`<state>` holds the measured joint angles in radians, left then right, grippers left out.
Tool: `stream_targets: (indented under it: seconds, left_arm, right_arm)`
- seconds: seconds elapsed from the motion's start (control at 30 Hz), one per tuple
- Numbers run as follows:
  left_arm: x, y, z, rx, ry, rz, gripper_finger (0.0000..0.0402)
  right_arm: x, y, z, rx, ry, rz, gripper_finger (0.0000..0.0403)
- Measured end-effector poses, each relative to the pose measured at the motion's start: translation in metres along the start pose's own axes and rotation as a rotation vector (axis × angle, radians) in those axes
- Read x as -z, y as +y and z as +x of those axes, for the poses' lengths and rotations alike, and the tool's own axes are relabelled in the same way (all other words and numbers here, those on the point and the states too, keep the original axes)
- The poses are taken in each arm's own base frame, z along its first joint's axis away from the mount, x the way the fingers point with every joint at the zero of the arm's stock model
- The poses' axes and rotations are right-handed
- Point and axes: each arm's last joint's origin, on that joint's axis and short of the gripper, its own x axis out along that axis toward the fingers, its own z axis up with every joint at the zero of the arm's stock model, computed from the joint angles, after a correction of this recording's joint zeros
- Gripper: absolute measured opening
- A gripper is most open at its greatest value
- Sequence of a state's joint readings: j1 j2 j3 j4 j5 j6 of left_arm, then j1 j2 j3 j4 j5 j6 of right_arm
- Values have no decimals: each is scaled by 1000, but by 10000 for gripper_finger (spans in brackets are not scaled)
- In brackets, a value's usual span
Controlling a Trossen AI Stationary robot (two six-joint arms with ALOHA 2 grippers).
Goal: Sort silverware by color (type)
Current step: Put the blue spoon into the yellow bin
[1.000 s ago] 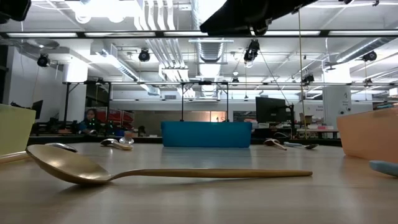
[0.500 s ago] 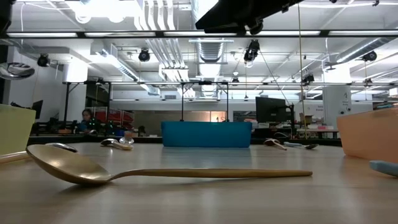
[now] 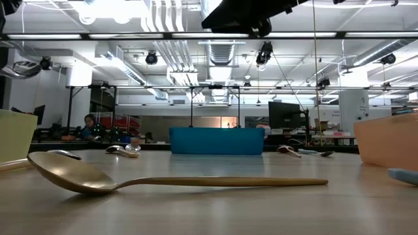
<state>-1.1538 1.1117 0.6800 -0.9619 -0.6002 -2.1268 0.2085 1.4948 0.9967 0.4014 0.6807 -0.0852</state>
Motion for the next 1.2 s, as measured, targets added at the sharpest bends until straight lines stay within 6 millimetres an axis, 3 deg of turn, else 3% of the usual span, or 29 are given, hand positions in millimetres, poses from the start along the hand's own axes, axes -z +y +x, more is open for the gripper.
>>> stream_targets:
  seconds: [0.57,1.2]
  left_arm:
    - [15,3,19,-72,-94,2,20]
    - [30,-6,26,-40,-71,-36,22]
  right_arm:
    - [-22,-1,1,4,-51,23,180]
    - [-23,0,1,-6,-51,45,180]
